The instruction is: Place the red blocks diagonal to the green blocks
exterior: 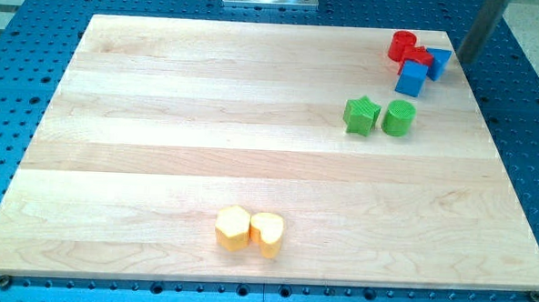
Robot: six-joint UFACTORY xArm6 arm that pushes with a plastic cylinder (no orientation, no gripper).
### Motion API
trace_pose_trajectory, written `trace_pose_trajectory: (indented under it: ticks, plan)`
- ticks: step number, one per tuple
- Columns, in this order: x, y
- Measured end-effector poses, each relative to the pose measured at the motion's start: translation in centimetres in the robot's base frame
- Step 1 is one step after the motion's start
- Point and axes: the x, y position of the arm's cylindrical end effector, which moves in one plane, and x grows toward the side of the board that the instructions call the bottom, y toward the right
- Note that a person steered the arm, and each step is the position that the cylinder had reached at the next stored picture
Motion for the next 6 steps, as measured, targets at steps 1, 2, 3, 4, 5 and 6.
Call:
trace_pose_trajectory:
  ticks: [1, 2, 3, 4, 5, 6]
  plan:
    - [0.0, -3.0]
    - [0.0, -3.5]
    - [0.4, -3.6]
    - [2.7, -3.7]
    - [5.7, -4.0]
    - [7.5, -4.0]
